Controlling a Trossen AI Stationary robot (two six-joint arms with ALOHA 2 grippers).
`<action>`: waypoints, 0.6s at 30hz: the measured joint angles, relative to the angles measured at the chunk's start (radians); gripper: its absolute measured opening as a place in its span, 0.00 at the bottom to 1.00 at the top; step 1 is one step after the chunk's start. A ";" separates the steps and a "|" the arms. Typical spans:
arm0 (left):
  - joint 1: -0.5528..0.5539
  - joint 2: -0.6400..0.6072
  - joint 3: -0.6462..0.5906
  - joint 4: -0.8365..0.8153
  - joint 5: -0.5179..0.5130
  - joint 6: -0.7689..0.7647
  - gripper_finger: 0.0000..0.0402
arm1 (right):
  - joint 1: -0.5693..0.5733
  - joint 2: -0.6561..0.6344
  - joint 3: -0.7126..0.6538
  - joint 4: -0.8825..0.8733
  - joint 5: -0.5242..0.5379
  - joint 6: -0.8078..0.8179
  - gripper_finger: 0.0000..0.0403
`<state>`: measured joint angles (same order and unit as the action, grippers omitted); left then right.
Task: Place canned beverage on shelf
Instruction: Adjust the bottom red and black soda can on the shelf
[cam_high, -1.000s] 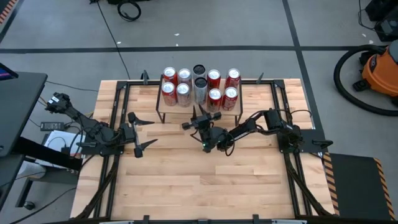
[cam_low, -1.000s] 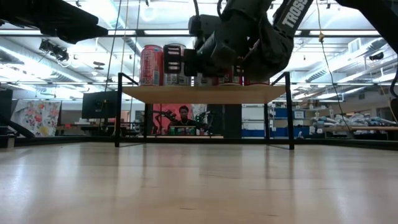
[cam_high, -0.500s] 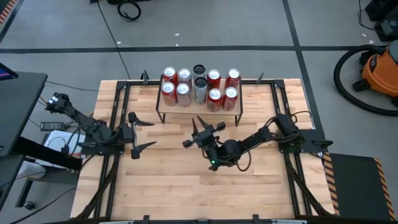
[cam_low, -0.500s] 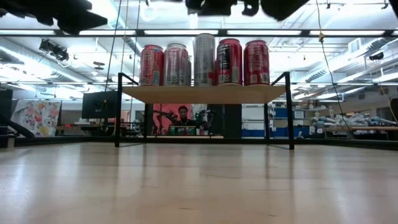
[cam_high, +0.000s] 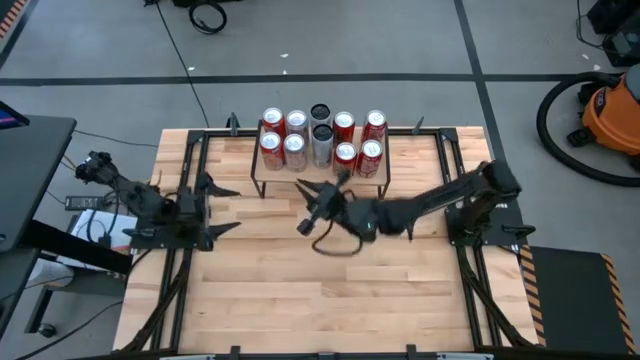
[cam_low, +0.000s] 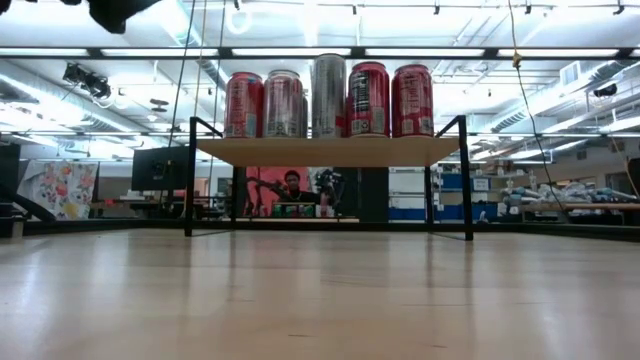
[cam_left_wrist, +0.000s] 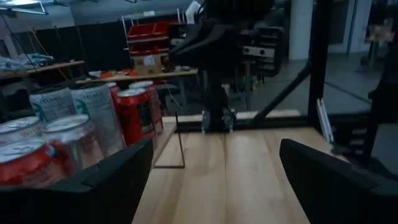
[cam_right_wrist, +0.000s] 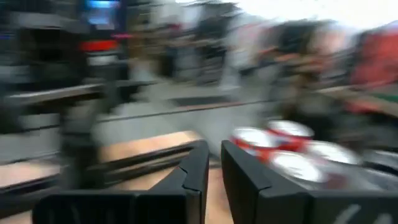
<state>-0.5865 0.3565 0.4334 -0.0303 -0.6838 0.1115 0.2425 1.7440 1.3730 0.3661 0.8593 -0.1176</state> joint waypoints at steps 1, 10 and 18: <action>0.000 0.000 0.008 0.000 0.000 -0.006 0.90 | -0.014 -0.021 0.015 -0.077 -0.082 0.047 0.12; 0.000 -0.065 0.016 -0.074 0.054 -0.041 0.90 | -0.034 -0.180 -0.057 -0.251 -0.380 0.024 0.08; 0.000 -0.216 0.017 -0.154 0.050 -0.079 0.90 | -0.085 -0.383 -0.471 0.212 -0.591 0.020 0.02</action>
<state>-0.5861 0.1405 0.4507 -0.1840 -0.6338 0.0322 0.1575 1.3609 0.9021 0.5778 0.2685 -0.0980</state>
